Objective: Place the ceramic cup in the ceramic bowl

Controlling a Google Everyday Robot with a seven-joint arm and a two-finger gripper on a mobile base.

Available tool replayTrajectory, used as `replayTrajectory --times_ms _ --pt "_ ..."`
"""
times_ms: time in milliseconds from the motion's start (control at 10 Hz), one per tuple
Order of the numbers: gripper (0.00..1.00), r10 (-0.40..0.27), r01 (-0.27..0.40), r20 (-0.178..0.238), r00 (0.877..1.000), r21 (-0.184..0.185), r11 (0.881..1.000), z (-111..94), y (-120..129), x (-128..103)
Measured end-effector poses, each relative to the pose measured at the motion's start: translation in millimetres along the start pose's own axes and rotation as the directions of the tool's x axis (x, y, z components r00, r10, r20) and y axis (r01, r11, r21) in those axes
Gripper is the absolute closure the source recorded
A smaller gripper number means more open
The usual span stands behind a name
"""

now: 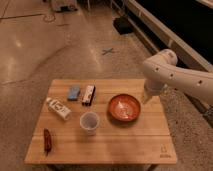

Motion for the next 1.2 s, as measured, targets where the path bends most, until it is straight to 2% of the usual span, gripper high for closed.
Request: replayTrajectory --times_ms 100,200,400,700,900,1200 --pt "0.36 -0.053 0.053 0.014 0.998 0.000 0.999 -6 38 -5" --pt "0.36 -0.083 0.083 0.022 0.996 0.003 0.997 -11 57 -9" --pt "0.36 -0.172 0.171 0.044 0.984 0.012 0.985 -18 96 -7" --pt "0.36 -0.272 0.271 0.068 0.960 0.018 0.962 -29 146 0" --pt "0.36 -0.308 0.307 0.076 0.948 0.019 0.952 -40 168 9" --pt "0.36 -0.404 0.401 0.080 0.911 0.045 0.915 -30 210 3"
